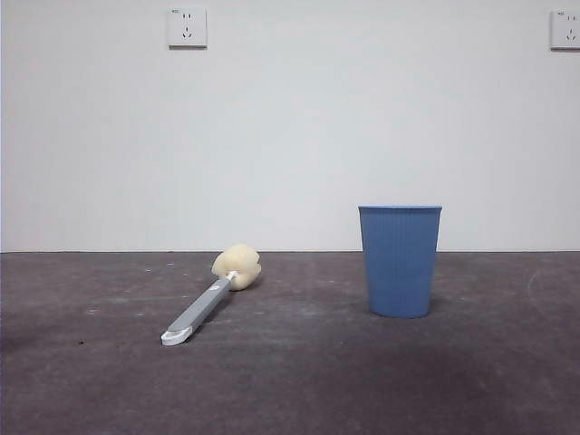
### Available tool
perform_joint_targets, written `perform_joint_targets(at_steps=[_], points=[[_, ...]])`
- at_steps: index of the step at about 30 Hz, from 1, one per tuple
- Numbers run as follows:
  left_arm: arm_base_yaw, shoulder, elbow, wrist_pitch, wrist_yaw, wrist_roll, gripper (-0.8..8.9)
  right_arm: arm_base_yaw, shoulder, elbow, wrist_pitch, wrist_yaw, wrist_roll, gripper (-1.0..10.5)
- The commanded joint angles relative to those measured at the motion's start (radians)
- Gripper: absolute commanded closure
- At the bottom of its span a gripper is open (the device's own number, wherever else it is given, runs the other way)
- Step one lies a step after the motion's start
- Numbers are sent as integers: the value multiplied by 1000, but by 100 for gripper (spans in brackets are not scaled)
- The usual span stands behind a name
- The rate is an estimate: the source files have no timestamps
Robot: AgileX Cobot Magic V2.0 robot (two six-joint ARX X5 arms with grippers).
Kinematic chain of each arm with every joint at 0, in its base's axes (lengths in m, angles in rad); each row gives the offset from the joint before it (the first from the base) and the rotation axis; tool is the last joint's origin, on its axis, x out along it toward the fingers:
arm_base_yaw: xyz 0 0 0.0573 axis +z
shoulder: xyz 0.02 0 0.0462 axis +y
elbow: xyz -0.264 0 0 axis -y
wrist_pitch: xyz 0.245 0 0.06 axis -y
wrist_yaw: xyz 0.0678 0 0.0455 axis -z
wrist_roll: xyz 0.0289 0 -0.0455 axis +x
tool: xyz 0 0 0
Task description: Pick up the cup brush,pick up the cup,insert the brush into the cup,clean the cup,put the cup brush back,put the cup back to the fixed position on the table
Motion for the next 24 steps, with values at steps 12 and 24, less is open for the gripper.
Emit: perform_joint_targets(at_steps=[12,24], points=[[0,201,247,-405,250,250,820,24,302,296,-538,-227,-366,958],[0,273,267,-457,249,275,291,31,318,298,-536,-222,-337,460]])
